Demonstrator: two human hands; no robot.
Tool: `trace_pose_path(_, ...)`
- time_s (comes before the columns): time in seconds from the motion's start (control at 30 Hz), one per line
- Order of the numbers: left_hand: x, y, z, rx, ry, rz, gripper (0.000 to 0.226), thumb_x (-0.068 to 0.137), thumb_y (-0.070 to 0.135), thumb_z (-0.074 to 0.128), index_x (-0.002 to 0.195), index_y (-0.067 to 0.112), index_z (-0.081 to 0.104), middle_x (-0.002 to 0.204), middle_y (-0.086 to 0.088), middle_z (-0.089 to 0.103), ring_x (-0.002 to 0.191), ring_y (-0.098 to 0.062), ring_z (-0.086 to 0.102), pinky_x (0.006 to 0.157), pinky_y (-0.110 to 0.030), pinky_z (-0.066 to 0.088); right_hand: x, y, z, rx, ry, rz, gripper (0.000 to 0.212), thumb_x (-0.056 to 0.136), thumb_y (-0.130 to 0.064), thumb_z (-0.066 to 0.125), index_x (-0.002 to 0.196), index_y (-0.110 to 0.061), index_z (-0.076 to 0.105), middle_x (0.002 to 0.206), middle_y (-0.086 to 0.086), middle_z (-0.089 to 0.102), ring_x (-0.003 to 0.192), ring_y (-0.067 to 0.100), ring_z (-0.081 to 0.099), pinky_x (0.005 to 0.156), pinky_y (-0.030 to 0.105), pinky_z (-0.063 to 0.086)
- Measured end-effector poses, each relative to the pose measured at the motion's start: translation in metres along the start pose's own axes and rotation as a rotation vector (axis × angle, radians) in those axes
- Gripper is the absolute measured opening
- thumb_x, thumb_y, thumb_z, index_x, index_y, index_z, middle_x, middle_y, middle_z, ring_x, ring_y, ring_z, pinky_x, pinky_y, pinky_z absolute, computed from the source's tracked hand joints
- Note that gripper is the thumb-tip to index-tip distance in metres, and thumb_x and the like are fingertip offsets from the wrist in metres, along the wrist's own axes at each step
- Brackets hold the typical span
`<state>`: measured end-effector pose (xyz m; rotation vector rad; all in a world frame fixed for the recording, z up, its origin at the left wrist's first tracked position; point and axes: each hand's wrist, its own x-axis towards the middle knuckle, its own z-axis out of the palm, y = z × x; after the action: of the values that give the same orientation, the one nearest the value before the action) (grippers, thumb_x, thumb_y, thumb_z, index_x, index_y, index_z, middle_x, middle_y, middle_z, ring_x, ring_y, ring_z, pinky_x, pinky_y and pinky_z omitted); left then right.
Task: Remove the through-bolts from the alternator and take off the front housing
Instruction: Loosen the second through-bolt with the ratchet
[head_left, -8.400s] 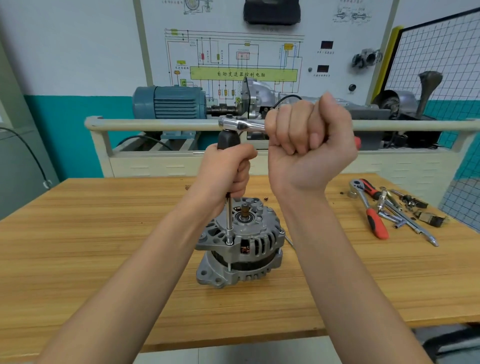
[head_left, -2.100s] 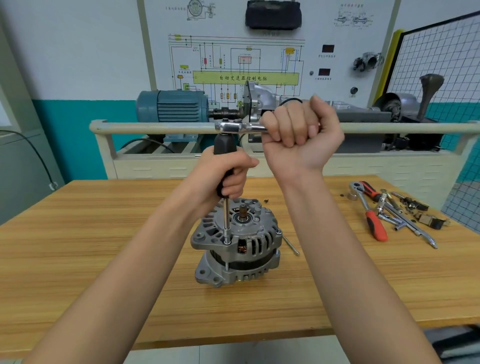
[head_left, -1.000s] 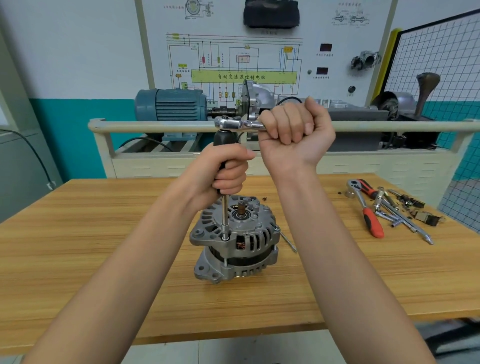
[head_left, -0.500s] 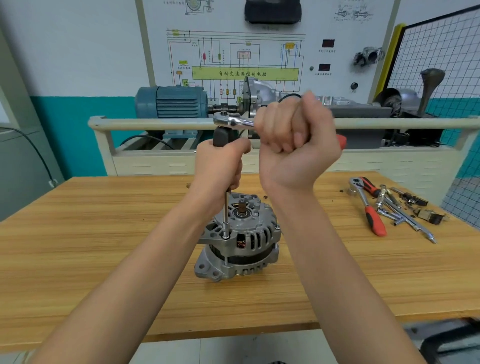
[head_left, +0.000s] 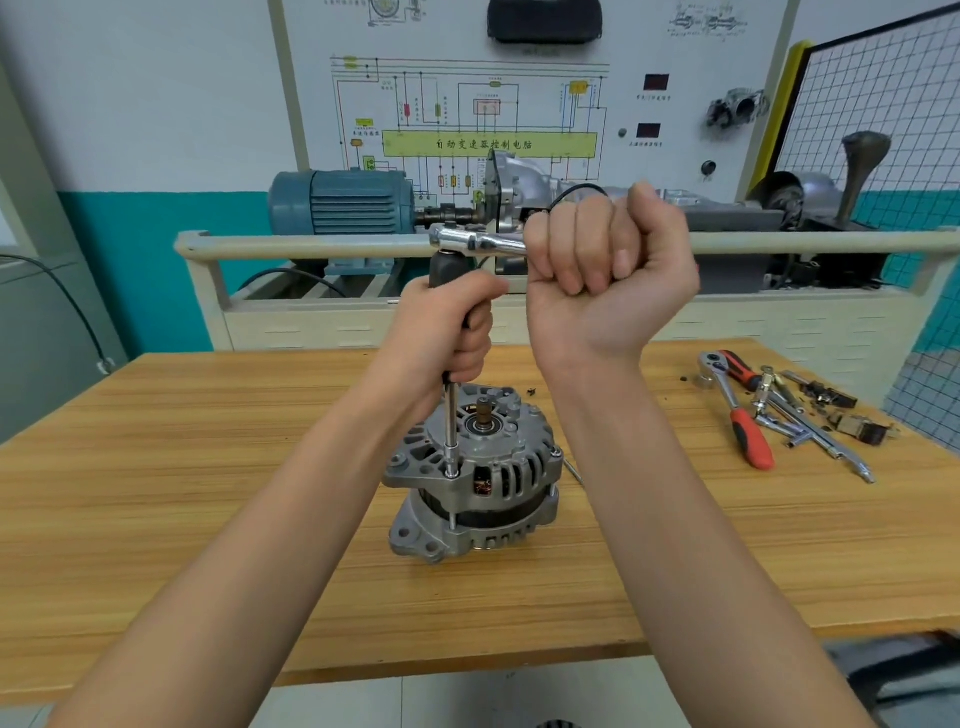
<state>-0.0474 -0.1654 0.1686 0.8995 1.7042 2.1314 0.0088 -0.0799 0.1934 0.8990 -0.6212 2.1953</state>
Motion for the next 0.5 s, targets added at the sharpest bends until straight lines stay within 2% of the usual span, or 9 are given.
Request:
trace_pose_path(0.1,-0.001,-0.001,0.008,0.010,0.165,0.041,0.049,0.086,0.005,0.052,0.044,0.021,0.032,0.037,0.006,0.023,0.031,-0.010,0.015,0.037,-0.012,0.016,-0.015,0.010,0.011,-0.271,-0.151,-0.215,0.046,0.084,-0.002,0.037,0.042,-0.022,0.039,0.037,-0.005,0.029,0.037,0.009,0.022,0.046,0.027,0.017)
trace_pose_path(0.2,-0.002,-0.002,0.012,0.044,0.273,0.088,0.044,0.085,0.003,0.053,0.050,0.019,0.032,0.038,0.007,0.027,0.033,-0.010,0.019,0.038,-0.014,0.017,-0.021,0.016,0.016,-0.439,-0.194,-0.330,0.040,0.081,-0.006,0.044,0.046,-0.022,0.032,0.040,0.001,0.025,0.039,0.008,0.026,0.046,0.030,0.016)
trace_pose_path(0.27,-0.001,-0.003,0.012,0.051,0.291,0.088,0.041,0.084,0.004,0.054,0.052,0.019,0.032,0.039,0.007,0.026,0.034,-0.011,0.019,0.037,-0.016,0.018,-0.016,0.013,0.013,-0.343,-0.184,-0.267,0.045,0.081,-0.002,0.041,0.042,-0.024,0.036,0.037,-0.004,0.027,0.037,0.008,0.024,0.046,0.028,0.016)
trace_pose_path(0.33,-0.001,-0.003,0.009,0.067,0.251,0.076,0.040,0.084,0.005,0.055,0.056,0.018,0.031,0.039,0.007,0.025,0.035,-0.011,0.018,0.038,-0.017,0.018,-0.006,0.005,0.007,-0.163,-0.161,-0.116,0.049,0.082,-0.004,0.036,0.037,-0.022,0.037,0.034,-0.007,0.027,0.034,0.008,0.019,0.044,0.024,0.019)
trace_pose_path(0.4,-0.002,-0.002,0.004,0.071,0.137,0.075,0.040,0.085,0.007,0.058,0.057,0.019,0.032,0.040,0.007,0.025,0.036,-0.011,0.018,0.038,-0.019,0.019,0.007,-0.004,-0.002,0.025,-0.059,0.056,0.050,0.082,-0.008,0.039,0.035,-0.022,0.031,0.032,-0.005,0.022,0.036,0.012,0.012,0.042,0.022,0.020)
trace_pose_path(0.5,-0.001,0.004,-0.006,0.027,-0.112,0.012,0.038,0.079,0.015,0.062,0.051,0.018,0.037,0.040,0.005,0.027,0.034,-0.012,0.021,0.039,-0.020,0.023,0.022,-0.006,-0.016,0.267,0.133,0.240,0.047,0.079,-0.014,0.039,0.033,-0.016,0.031,0.030,-0.003,0.023,0.039,0.012,0.007,0.041,0.022,0.017)
